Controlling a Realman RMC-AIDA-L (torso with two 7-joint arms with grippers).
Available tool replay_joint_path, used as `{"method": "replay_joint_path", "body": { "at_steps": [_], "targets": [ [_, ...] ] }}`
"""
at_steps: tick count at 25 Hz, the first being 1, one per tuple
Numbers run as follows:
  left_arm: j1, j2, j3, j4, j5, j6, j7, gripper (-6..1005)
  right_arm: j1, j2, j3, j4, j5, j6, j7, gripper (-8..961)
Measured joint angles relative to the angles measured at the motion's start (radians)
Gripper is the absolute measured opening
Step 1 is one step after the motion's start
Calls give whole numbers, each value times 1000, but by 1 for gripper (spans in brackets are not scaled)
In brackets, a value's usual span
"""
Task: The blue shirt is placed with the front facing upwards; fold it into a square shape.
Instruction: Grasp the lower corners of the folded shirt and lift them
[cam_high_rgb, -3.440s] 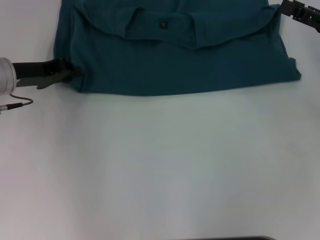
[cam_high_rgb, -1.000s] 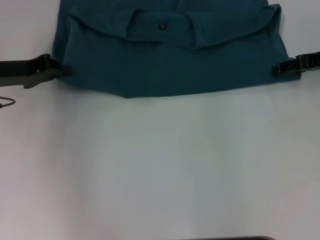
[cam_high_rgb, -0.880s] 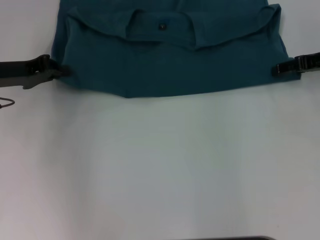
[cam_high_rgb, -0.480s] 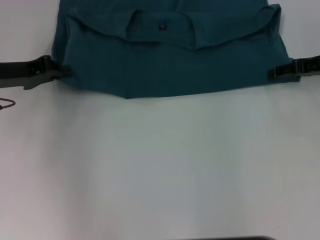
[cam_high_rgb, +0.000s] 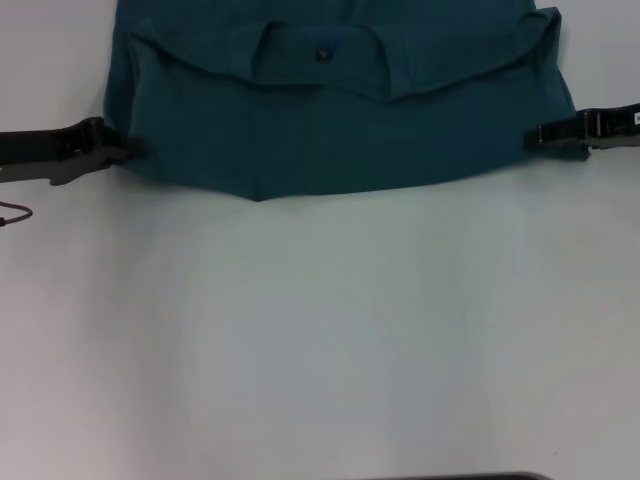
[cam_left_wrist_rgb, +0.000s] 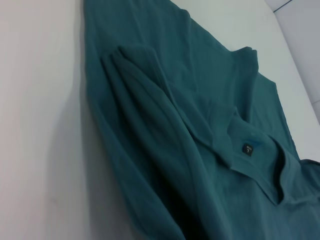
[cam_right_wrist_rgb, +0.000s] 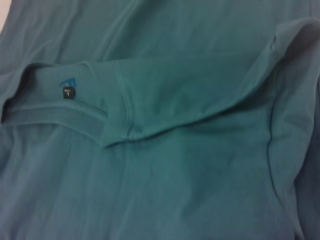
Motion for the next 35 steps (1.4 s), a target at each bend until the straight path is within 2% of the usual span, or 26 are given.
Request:
{"method": "replay_joint_path", "body": {
  "at_steps": [21,28,35],
  "targets": [
    [-2,-7,0,-12,0,8,0,4,-7,6,44,9,17,25,-33,838],
    [-1,-8,1,-14,0,8,1,3,-17,-6,48,11,89,7,-48,830],
    [-1,-9,-1,-15,0,8,2,3,-19,-7,40,13,90,9,-47,821]
  ]
}}
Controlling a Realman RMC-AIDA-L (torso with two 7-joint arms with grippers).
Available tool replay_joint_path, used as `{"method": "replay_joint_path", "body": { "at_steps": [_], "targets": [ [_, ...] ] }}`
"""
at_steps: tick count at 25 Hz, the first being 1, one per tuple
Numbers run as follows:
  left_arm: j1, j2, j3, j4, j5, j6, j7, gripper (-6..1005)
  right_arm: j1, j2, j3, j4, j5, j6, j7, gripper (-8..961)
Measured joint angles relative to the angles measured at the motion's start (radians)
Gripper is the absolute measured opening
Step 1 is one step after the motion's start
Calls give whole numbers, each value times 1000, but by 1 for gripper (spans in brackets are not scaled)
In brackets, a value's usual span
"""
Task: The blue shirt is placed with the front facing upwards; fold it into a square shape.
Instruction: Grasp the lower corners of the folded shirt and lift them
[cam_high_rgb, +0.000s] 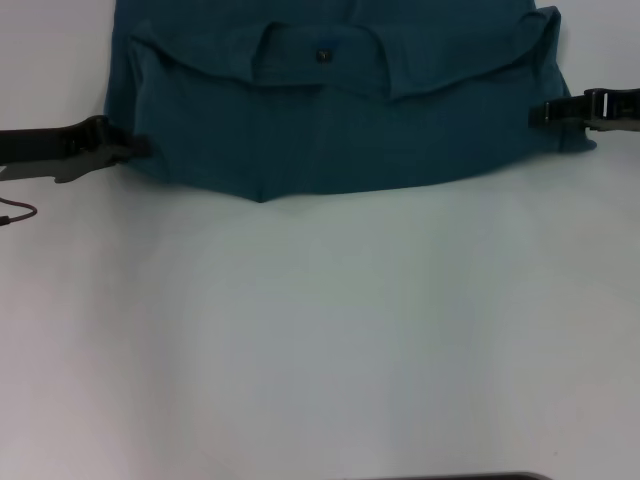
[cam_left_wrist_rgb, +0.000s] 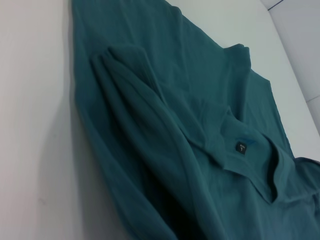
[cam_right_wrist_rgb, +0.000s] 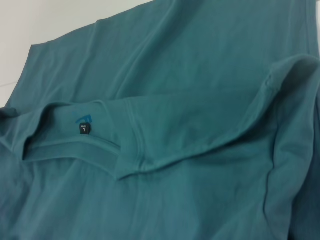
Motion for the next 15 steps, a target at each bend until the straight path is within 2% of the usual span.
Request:
{"method": "replay_joint_path", "body": {
  "at_steps": [7,12,15],
  "targets": [
    [0,0,-1,-3,0,0,0,4,16,-1,-9,5,-47,-21,17,729],
    [2,-6,0,-13,0,3,0,3,10,2,-7,-41,-39,-48,25,594],
    [3,-7,0,-14,0,7,0,3,9,1,-10,-47,-40,-54,26,473]
  ]
}}
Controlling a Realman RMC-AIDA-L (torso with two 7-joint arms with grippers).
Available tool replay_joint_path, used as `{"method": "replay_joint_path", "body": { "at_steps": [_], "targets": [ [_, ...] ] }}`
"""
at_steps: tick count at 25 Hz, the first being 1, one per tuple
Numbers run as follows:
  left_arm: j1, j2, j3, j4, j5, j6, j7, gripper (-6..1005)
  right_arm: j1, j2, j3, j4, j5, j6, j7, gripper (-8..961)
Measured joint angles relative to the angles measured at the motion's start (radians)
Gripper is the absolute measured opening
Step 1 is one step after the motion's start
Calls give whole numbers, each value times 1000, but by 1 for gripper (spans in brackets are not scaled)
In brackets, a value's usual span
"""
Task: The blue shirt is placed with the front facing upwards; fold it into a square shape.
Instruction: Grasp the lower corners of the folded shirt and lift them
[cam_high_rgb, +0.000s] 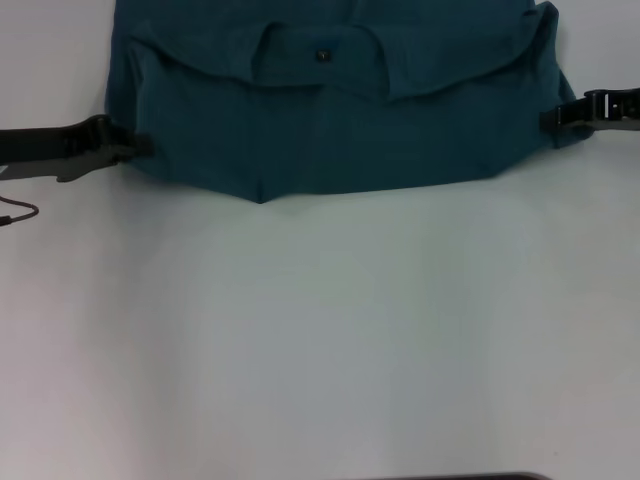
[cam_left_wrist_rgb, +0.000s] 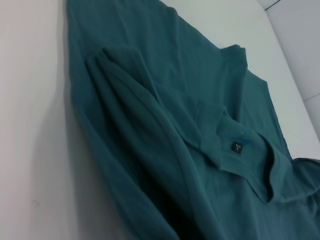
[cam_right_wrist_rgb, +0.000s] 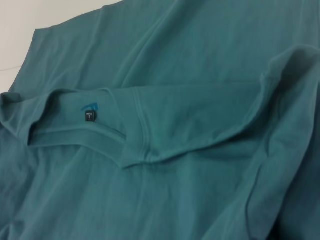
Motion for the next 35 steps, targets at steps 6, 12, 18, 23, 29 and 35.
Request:
{"method": "replay_joint_path", "body": {
  "at_steps": [6,12,18,23,29,35],
  "targets": [
    [3,2,-1,0,0,15,0,3,-5,-3,-2,-2,-4,-10,0,276],
    [8,23,9,-18,12,80,2,4,-14,-25,-6,-7,-4,-42,-5,127],
    [8,62,12,-25,86,190,-1,4,-24,-57,-10,-58,-50,-178,-10,35],
    [14,75,4,-44,183,299,-2,4,-32,-70,-8,-128,-115,-356,-6,35],
    [45,62,10,-95,258,405,-1,3,-33,-49,-16,-183,-219,-492,-15,36],
    [84,41,10,-150,330,476,-2,3,-44,-37,-38,-188,-270,-601,-52,36]
  ]
}}
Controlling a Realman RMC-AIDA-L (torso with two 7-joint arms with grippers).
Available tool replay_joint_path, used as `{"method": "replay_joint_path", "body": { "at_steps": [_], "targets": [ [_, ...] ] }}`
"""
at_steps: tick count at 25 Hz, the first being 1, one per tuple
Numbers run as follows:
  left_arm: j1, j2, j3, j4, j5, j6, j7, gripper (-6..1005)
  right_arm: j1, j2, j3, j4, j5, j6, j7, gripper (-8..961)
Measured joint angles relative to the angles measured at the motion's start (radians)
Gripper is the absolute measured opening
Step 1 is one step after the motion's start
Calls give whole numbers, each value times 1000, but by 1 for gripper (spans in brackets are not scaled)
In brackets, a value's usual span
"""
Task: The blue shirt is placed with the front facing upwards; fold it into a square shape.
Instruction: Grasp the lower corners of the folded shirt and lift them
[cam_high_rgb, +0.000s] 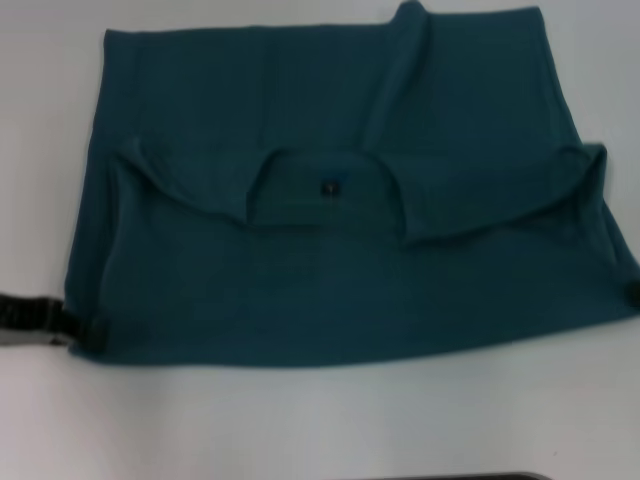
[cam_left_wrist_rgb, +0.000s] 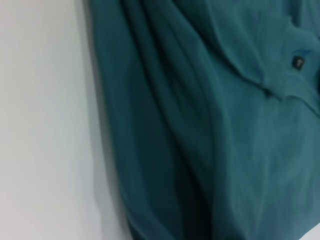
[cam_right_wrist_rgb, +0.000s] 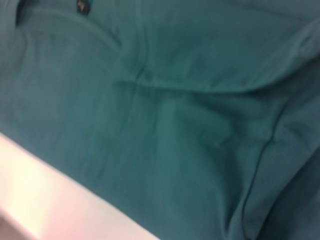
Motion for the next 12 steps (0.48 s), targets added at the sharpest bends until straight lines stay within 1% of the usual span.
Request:
{"method": "replay_joint_path", "body": {
  "at_steps": [4,5,10,12],
  "targets": [
    [14,-11,-2,-25,62,50,-5,3,-5,10,-12,-2,-48,-50,-13,37],
    [19,-17,-2,-40,74,65,-7,3,-6,14,-13,-2,-61,-59,-13,37],
    [54,-60,-1,-142,132,132,-5,4,-19,26,-26,-10,-97,-81,-6,37],
    [62,-65,-1,-157,147,145,-5,4,-25,29,-40,-8,-103,-82,-6,37]
  ]
}}
